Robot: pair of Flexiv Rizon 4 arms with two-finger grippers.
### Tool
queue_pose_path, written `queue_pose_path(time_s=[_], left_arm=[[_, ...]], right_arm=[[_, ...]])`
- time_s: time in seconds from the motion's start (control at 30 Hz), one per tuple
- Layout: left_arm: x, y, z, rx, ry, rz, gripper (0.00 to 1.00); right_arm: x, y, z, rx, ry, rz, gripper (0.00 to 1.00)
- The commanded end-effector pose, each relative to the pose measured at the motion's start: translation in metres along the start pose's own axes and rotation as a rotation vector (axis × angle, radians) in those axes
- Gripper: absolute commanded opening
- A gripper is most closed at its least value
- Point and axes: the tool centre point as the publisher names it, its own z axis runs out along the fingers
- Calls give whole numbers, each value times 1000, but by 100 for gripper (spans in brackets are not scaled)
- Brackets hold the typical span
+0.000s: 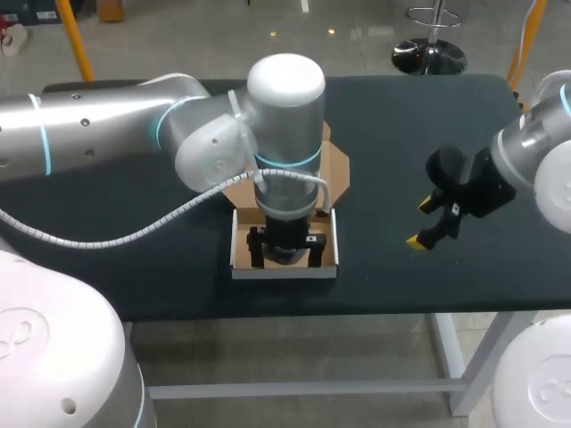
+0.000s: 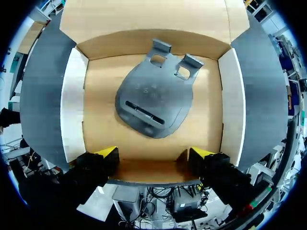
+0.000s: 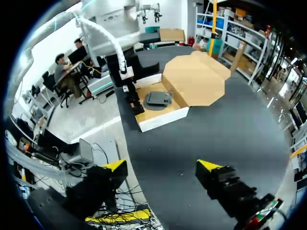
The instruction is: Assemble the packaging by folding the flat box into shape, placing the metal phone stand inside, and closing the box properly
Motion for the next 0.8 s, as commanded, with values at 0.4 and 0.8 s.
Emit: queue_pose_path(time_s=[0.4,0.8], left_arm=[[1,17,-4,11,-19,-18,100],[-6,14,-28,101,6,-15,100]], right_arm=[[0,-1,-2,-3,7,-1,100],[0,-1,-2,-3,7,-1,100]])
